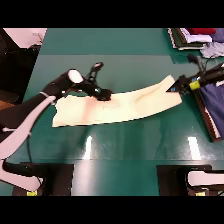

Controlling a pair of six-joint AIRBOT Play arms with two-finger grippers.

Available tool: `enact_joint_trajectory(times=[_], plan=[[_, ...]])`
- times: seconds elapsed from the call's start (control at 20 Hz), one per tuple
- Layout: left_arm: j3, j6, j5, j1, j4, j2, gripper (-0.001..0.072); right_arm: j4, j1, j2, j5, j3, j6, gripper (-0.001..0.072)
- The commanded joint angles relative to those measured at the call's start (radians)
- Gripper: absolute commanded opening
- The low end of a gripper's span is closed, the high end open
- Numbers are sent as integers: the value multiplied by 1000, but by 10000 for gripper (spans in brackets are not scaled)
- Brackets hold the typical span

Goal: Fold the shirts.

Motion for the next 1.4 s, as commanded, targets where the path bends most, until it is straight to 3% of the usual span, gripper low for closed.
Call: enact_joint_trajectory(times=[0.0,0.15,0.35,0.6,0.8,0.9,1.1,1.35], plan=[[116,-19,6,-95,0,-125,27,4,77,89,25,151,121,14],[148,-64,22,-127,-7,-175,27,4,160,90,24,268,160,14],[148,-63,77,-134,-80,-180,27,4,268,43,16,396,180,14],[148,-63,71,-134,-54,-180,27,3,389,-41,14,514,186,14],[150,-63,3,-57,-31,-125,26,4,455,-91,3,547,185,14],[150,-64,-42,12,57,-58,26,4,495,-119,-7,572,185,14],[150,-63,-130,201,235,118,27,33,616,-159,-150,553,150,15],[150,-61,-159,434,320,318,28,108,811,-286,-478,551,84,17]])
